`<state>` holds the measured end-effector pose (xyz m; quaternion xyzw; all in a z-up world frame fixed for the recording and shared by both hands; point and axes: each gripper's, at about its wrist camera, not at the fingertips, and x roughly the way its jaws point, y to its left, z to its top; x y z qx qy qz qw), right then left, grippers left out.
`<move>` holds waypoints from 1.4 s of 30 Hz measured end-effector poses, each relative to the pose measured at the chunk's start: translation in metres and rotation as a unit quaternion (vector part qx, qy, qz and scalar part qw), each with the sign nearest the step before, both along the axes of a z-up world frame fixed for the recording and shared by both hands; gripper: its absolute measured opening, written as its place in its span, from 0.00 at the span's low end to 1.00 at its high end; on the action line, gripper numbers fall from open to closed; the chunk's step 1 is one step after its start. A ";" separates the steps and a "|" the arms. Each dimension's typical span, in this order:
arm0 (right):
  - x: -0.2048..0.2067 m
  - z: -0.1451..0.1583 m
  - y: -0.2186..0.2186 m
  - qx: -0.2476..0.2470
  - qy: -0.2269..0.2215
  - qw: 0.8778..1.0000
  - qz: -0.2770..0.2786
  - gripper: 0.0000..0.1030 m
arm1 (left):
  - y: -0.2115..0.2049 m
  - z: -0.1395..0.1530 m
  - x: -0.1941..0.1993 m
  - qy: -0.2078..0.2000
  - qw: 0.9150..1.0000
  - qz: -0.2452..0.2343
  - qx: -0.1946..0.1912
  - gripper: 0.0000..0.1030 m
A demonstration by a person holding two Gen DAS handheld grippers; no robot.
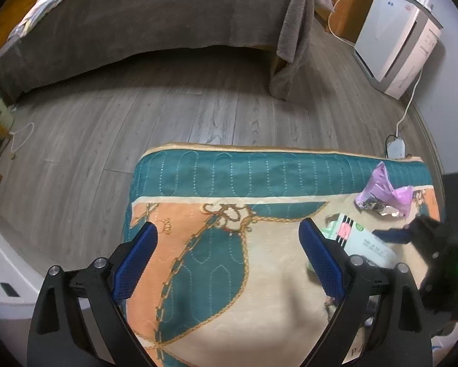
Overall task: Collect trash
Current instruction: 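Grasp the white COLTALIN box with the right tool while the left grasps the pink packet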
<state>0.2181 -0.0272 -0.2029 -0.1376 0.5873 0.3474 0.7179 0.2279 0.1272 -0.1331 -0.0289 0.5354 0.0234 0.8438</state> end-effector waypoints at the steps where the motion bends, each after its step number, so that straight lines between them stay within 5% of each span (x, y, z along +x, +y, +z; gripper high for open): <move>1: -0.004 -0.003 0.001 -0.011 -0.005 1.000 0.004 0.94 | 0.000 0.000 -0.001 0.002 1.000 0.000 0.004 0.90; 4: -0.015 -0.001 0.001 -0.041 -0.034 0.999 0.009 0.74 | 0.001 -0.002 -0.004 0.010 1.000 0.006 0.012 0.90; 9: -0.017 0.013 -0.029 -0.023 -0.024 0.998 -0.045 0.74 | 0.000 -0.006 -0.009 0.017 1.000 0.018 0.003 0.90; 18: -0.029 0.060 -0.102 -0.046 -0.054 0.992 -0.109 0.74 | -0.051 -0.001 -0.001 -0.001 1.000 -0.030 0.006 0.90; 22: -0.013 0.063 -0.140 -0.072 -0.059 0.980 -0.174 0.75 | -0.088 -0.007 0.012 -0.001 0.998 -0.066 -0.007 0.90; 27: 0.006 0.052 -0.186 -0.081 -0.038 0.961 -0.262 0.75 | -0.129 -0.015 0.026 -0.013 0.992 -0.122 0.030 0.89; 32: 0.016 0.051 -0.205 -0.087 -0.043 0.951 -0.293 0.75 | -0.152 -0.024 0.041 -0.011 0.990 -0.141 0.016 0.89; 38: 0.018 0.048 -0.208 -0.088 -0.035 0.947 -0.307 0.75 | -0.173 -0.026 0.060 -0.015 0.990 -0.141 -0.004 0.81; 42: 0.016 0.049 -0.208 -0.087 -0.029 0.948 -0.305 0.75 | -0.188 -0.034 0.066 0.001 0.989 -0.148 0.004 0.60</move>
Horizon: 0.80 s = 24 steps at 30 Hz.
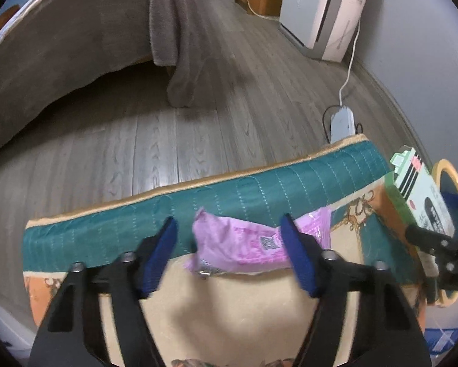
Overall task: Collect trash
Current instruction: 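Grasp the white COLTALIN box with the right tool while the left grasps the pink packet, then carry the box and pink packet over the bin and open both tools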
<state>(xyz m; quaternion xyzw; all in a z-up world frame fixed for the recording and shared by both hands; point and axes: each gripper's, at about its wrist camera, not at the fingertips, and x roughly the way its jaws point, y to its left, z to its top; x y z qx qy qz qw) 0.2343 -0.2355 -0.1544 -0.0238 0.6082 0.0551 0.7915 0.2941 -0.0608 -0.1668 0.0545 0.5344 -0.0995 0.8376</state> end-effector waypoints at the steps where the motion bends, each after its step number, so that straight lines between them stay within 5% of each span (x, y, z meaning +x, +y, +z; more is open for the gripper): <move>1: 0.000 0.000 0.000 -0.001 0.000 1.000 0.002 0.75 | -0.002 -0.002 0.001 0.005 1.000 -0.001 0.002 0.56; 8: 0.000 -0.001 -0.003 -0.002 -0.004 1.000 0.009 0.75 | -0.002 -0.001 -0.009 0.010 1.000 -0.017 0.017 0.24; 24: -0.035 0.028 0.037 -0.007 -0.027 0.999 0.045 0.75 | 0.020 0.063 -0.072 -0.058 0.997 -0.025 0.039 0.17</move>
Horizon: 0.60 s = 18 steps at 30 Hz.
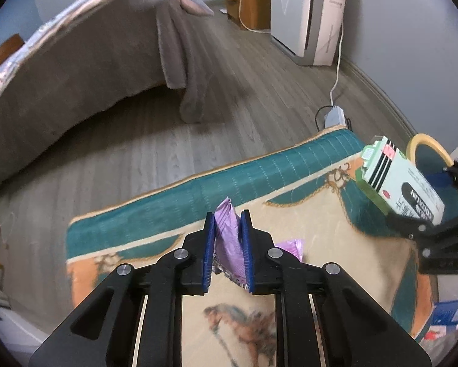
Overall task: Collect trash
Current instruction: 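Carry the box and pink packet over the bin and open both tools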
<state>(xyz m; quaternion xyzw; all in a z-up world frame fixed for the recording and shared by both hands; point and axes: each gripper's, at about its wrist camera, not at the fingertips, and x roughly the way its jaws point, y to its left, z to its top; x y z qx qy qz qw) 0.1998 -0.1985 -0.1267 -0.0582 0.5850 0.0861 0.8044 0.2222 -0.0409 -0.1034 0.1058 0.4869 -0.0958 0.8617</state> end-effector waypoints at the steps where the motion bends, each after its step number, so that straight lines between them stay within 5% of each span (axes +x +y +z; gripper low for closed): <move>1: -0.003 0.004 0.003 0.001 -0.004 1.000 0.002 0.75 | 0.003 0.005 -0.005 -0.003 1.000 0.003 -0.001 0.17; 14: -0.058 0.055 0.038 0.028 -0.040 0.999 0.010 0.75 | 0.029 0.059 -0.083 -0.047 0.998 0.018 0.036 0.17; 18: -0.080 0.066 0.048 0.024 -0.049 0.998 0.012 0.75 | 0.045 0.073 -0.107 -0.054 0.998 0.035 0.021 0.17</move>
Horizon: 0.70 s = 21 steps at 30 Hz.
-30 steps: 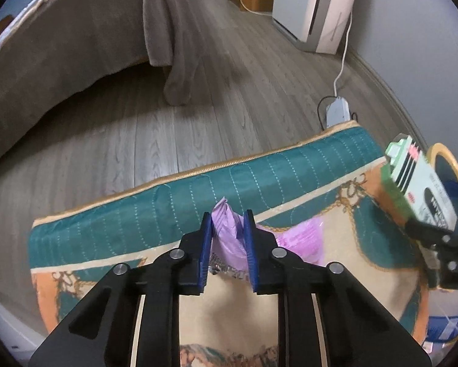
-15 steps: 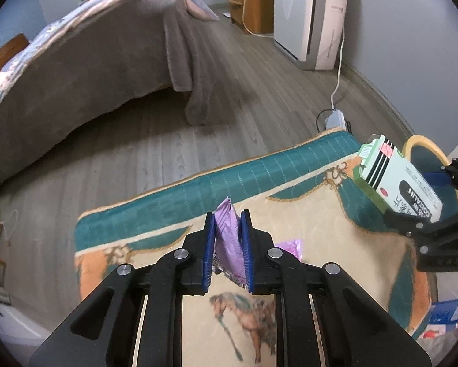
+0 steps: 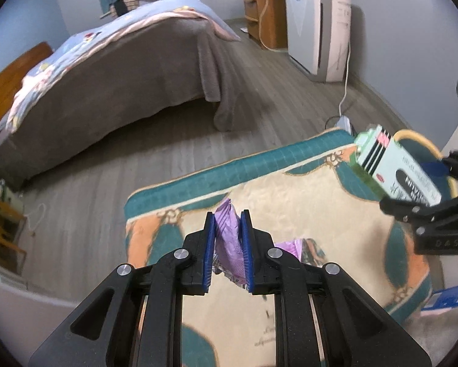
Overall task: Collect trash
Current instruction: 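Carry the box and pink packet over the bin and open both tools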
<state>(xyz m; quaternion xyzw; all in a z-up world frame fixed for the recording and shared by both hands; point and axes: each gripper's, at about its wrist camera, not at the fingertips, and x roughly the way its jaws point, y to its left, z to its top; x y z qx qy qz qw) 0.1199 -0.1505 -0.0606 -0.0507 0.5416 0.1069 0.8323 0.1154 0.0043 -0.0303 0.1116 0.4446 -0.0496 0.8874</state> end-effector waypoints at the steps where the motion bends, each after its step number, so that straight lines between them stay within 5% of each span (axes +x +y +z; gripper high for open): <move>1: -0.006 0.002 0.001 -0.003 -0.002 1.000 0.001 0.75 | 0.003 0.004 -0.007 -0.004 1.000 0.003 -0.003 0.17; 12: -0.047 0.019 -0.038 -0.018 -0.022 0.999 -0.025 0.75 | -0.010 0.032 -0.047 -0.034 0.998 -0.005 -0.049 0.17; 21: -0.049 0.017 -0.107 -0.005 -0.025 0.996 -0.082 0.75 | -0.068 0.025 -0.042 -0.035 0.998 -0.048 -0.031 0.17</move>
